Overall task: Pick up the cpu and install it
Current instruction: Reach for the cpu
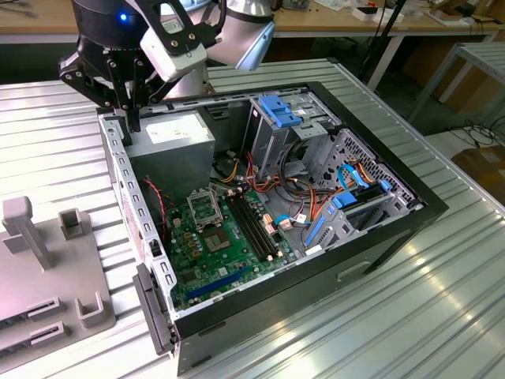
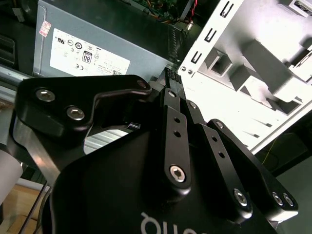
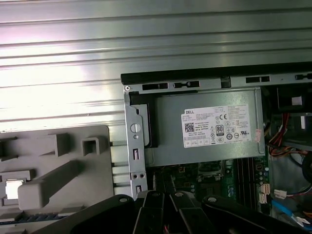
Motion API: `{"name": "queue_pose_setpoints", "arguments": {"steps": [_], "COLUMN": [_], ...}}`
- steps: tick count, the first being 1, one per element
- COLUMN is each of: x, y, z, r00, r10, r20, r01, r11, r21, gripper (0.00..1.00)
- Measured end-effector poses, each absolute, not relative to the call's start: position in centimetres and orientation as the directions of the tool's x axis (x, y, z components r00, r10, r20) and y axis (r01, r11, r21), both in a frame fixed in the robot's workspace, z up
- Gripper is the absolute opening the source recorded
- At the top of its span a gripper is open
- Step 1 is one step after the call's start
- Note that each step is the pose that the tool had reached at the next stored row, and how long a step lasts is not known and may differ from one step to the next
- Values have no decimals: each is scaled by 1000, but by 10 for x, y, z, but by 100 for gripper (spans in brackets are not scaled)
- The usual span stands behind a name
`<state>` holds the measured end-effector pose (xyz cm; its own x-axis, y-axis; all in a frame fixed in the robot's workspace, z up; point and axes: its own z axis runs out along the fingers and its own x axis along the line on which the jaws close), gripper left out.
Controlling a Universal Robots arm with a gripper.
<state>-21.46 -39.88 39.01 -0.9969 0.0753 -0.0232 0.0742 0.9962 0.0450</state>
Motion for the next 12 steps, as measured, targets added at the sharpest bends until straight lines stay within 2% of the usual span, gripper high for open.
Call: {"name": "queue_pose_setpoints", "arguments": {"steps": [12], "x": [-219], "y": [-399], "z": [390], "r00": [-997], "r10": [75], "r20": [-23], "r01": [74], "r11": [996], "r21": [45], "gripper": [11]}}
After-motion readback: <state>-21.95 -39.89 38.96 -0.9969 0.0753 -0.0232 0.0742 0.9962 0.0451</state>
